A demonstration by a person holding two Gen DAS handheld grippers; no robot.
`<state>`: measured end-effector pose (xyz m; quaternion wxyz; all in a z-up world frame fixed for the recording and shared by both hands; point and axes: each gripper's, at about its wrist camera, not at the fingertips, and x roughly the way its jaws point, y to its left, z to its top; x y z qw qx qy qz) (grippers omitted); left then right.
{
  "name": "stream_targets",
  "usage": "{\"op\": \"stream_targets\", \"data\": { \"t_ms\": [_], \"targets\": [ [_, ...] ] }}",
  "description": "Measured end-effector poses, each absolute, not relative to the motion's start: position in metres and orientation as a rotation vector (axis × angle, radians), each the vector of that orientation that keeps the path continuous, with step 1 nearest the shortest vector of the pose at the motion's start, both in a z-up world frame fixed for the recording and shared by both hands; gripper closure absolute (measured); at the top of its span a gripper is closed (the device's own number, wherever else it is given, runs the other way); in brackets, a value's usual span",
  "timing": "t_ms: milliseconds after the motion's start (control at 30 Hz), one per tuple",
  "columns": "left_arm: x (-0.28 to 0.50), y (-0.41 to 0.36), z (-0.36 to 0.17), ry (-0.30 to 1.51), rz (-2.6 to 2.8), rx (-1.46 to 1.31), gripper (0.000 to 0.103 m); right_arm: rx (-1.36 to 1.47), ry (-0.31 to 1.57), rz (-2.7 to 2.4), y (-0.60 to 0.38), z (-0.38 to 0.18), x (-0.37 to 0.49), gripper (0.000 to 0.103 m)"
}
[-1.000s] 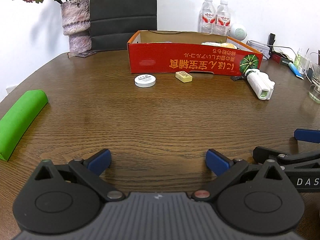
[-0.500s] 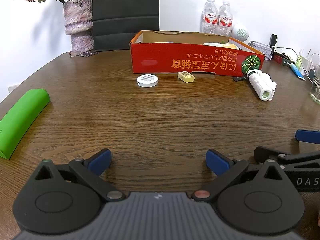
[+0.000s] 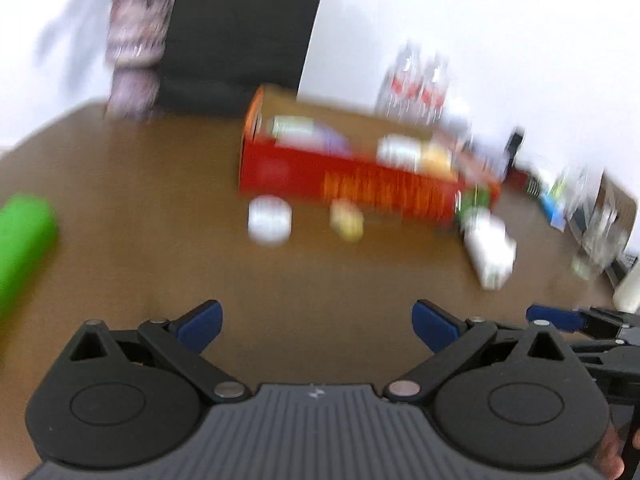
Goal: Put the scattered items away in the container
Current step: 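Grasp the white round tin with the left tool while the right tool grasps the black item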
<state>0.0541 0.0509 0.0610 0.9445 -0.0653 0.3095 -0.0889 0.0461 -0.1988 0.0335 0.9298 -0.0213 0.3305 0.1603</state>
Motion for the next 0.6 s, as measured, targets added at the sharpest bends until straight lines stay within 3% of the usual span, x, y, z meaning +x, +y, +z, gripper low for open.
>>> {"op": "stream_targets", "data": {
  "t_ms": [100,200,267,367,500,600],
  "targets": [
    [0.099,0.040,0.066,0.595,-0.176,0.041,0.000,0.067,0.656,0.349,-0.202,0.046,0.095,0.043],
    [0.133,0.032,0.053,0.587,-0.178,0.101,0.007,0.179,0.698,0.330,-0.192,0.035,0.147,0.048],
    [0.148,0.031,0.043,0.619,-0.166,0.110,0.016,0.171,0.742,0.312,-0.180,0.024,0.168,0.051],
    [0.158,0.036,0.035,0.629,-0.169,0.095,0.017,0.056,0.762,0.232,-0.169,0.013,0.178,0.054],
    [0.160,0.045,0.024,0.641,-0.189,0.067,0.018,-0.013,0.761,0.121,-0.176,0.008,0.176,0.048],
    [0.163,0.042,0.017,0.669,-0.200,0.080,0.037,0.022,0.739,0.152,-0.191,0.007,0.178,0.044]
  ]
}}
